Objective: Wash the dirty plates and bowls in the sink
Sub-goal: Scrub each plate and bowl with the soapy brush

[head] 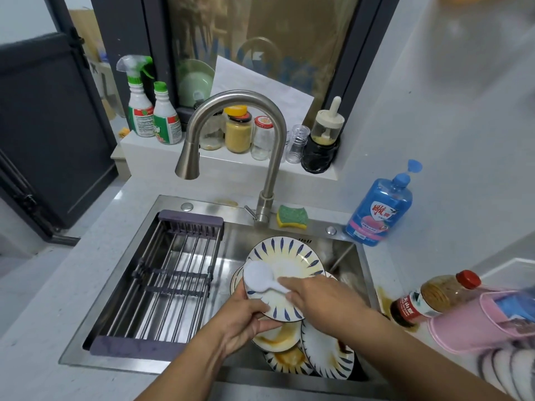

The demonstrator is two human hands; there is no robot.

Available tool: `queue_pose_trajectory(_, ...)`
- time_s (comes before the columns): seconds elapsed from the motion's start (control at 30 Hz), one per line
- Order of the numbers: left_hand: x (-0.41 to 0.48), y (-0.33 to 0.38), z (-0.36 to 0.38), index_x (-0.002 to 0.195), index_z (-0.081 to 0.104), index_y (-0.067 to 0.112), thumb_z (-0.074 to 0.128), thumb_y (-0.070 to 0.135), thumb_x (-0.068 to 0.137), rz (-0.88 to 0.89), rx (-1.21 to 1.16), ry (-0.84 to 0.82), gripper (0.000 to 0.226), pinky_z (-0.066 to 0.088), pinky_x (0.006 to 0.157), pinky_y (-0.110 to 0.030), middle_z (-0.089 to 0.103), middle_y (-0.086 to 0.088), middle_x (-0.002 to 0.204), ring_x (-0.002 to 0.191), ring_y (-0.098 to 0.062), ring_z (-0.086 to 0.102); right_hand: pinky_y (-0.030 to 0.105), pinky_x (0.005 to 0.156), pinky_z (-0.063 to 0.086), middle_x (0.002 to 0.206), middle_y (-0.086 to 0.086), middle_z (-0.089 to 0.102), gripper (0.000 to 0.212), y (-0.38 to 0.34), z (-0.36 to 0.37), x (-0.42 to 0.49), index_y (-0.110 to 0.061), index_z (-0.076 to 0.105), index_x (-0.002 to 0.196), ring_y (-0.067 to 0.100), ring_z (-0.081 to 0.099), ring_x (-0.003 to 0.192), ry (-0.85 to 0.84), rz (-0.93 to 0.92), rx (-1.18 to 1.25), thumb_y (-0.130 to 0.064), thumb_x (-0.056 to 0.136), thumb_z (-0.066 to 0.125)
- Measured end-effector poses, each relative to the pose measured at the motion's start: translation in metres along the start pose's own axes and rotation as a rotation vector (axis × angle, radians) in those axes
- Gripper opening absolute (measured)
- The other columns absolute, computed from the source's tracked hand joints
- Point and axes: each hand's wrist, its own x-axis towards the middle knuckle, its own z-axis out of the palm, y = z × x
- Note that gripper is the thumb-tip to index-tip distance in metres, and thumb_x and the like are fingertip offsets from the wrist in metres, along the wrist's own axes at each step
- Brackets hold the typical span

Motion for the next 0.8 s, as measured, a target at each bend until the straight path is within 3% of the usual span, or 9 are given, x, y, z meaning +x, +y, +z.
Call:
queue_pose_trajectory(0.1, -0.003, 0.004, -0.007, 0.137, 0.048, 0.019, 0.040, -0.033, 0.083, 0.000, -0.048, -0.043, 0.075, 0.056, 0.081, -0.067, 0.055, -0.030, 0.132, 0.092, -0.046, 0.072, 0.036, 0.083, 0.049, 0.119, -0.003, 0.067, 0.039, 0.003, -0.001, -0.007, -0.048, 0.043, 0.145, 0.021, 0.060, 0.105, -0.047, -0.040, 0.025, -0.044, 0.107, 0.039)
queue_pose_trajectory(0.27, -0.007, 0.005, -0.011, 0.142, 0.048, 0.023, 0.039, -0.036, 0.080, 0.009, -0.051, -0.106, 0.086, 0.058, 0.079, -0.066, 0.052, -0.027, 0.137, 0.098, -0.048, 0.071, 0.039, 0.080, 0.052, 0.102, -0.006, 0.068, 0.033, 0.015, -0.015, -0.016, -0.044, 0.051, 0.136, 0.017, 0.060, 0.090, -0.106, -0.062, -0.020, -0.043, 0.105, 0.041)
queue_pose_trajectory(0.33, -0.007, 0.006, -0.011, 0.142, 0.049, 0.025, 0.040, -0.036, 0.080, 0.015, -0.051, -0.122, 0.087, 0.057, 0.080, -0.067, 0.053, -0.026, 0.138, 0.102, -0.050, 0.069, 0.038, 0.080, 0.052, 0.103, -0.006, 0.067, 0.033, 0.018, -0.019, -0.018, -0.045, 0.050, 0.137, 0.017, 0.059, 0.092, -0.114, -0.064, -0.082, -0.043, 0.106, 0.040)
queue_pose_trajectory(0.43, -0.006, 0.004, -0.011, 0.142, 0.048, 0.025, 0.038, -0.035, 0.081, -0.010, -0.061, -0.132, 0.087, 0.052, 0.085, -0.072, 0.051, -0.030, 0.139, 0.107, -0.054, 0.066, 0.036, 0.077, 0.051, 0.110, -0.002, 0.065, 0.039, 0.011, -0.019, -0.016, -0.047, 0.040, 0.146, 0.023, 0.061, 0.096, -0.038, -0.046, -0.141, -0.044, 0.108, 0.036)
queue_pose_trajectory(0.57, -0.004, -0.001, -0.010, 0.141, 0.050, 0.024, 0.036, -0.034, 0.080, 0.016, -0.051, -0.123, 0.086, 0.043, 0.094, -0.078, 0.059, -0.026, 0.137, 0.115, -0.054, 0.063, 0.039, 0.073, 0.055, 0.096, -0.002, 0.055, 0.041, 0.005, -0.015, -0.002, -0.046, 0.033, 0.147, 0.026, 0.065, 0.090, 0.097, 0.031, -0.197, -0.032, 0.109, 0.039)
queue_pose_trajectory(0.67, -0.003, 0.003, -0.014, 0.139, 0.052, 0.029, 0.036, -0.033, 0.080, 0.074, -0.064, -0.079, 0.087, 0.048, 0.089, -0.076, 0.056, -0.021, 0.140, 0.114, -0.054, 0.063, 0.038, 0.070, 0.051, 0.107, 0.003, 0.065, 0.044, 0.023, -0.020, -0.006, -0.042, 0.038, 0.142, 0.029, 0.067, 0.094, 0.076, 0.143, -0.258, -0.018, 0.105, 0.043)
queue_pose_trajectory(0.8, -0.002, 0.008, -0.014, 0.141, 0.050, 0.029, 0.034, -0.033, 0.081, 0.124, -0.069, -0.025, 0.088, 0.056, 0.079, -0.070, 0.052, -0.021, 0.142, 0.114, -0.055, 0.062, 0.041, 0.083, 0.056, 0.109, -0.002, 0.067, 0.033, 0.019, -0.017, -0.030, -0.042, 0.048, 0.139, 0.020, 0.064, 0.093, -0.051, 0.038, -0.163, -0.034, 0.109, 0.037)
